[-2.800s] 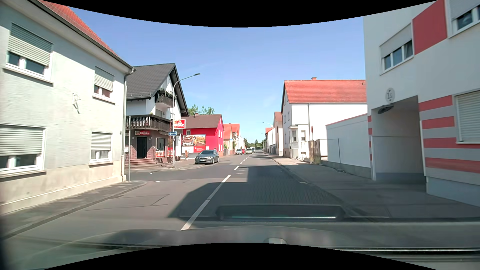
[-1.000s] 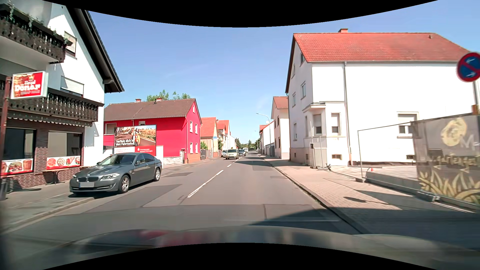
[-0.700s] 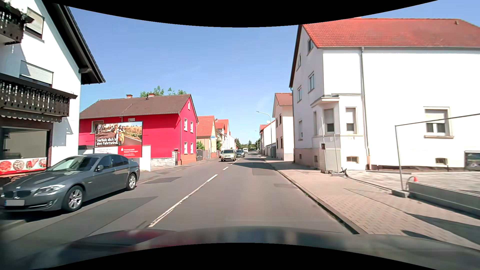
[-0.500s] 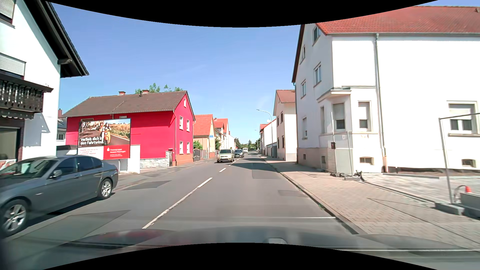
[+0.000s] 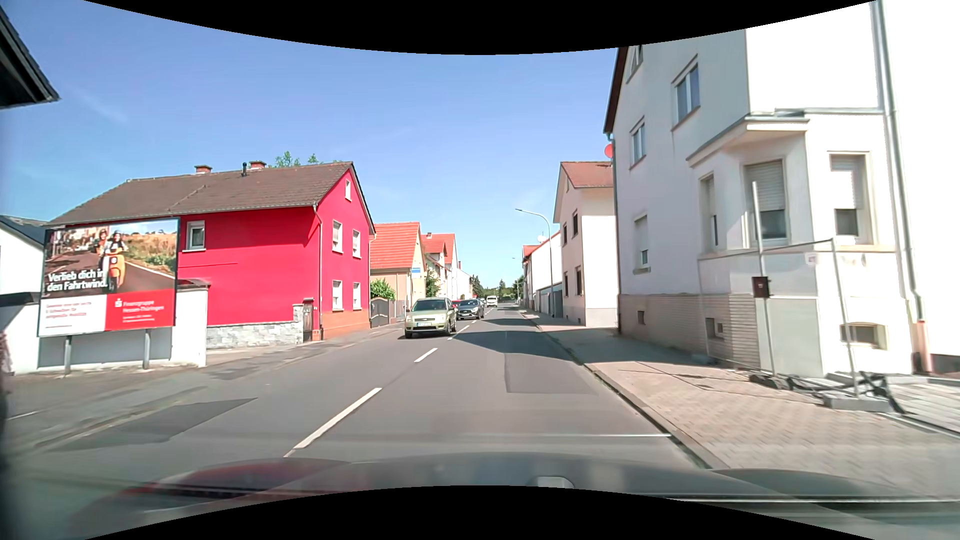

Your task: Follow the waypoints while adhering to traffic rules and regulations

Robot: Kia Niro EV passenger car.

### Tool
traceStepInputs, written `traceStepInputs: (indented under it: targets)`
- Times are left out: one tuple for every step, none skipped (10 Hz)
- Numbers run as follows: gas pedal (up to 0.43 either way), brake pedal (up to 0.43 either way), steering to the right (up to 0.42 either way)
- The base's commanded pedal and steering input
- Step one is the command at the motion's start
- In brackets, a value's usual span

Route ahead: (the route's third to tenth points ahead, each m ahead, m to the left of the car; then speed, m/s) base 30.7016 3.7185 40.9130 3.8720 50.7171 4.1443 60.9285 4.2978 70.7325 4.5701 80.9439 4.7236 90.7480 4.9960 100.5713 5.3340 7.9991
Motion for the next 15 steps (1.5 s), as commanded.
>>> traceStepInputs:
  targets:
    - [0.000,0.000,-0.010]
    - [0.000,0.000,-0.010]
    - [0.000,0.000,-0.010]
    - [0.000,0.000,-0.009]
    - [0.000,0.000,-0.006]
    - [0.000,0.000,-0.005]
    - [0.000,0.000,-0.005]
    - [0.000,0.000,-0.005]
    - [0.000,0.000,-0.005]
    - [0.000,0.000,-0.005]
    - [0.000,0.000,-0.005]
    - [0.000,0.000,-0.004]
    - [0.000,0.000,-0.005]
    - [0.000,0.000,-0.006]
    - [0.000,0.000,-0.007]
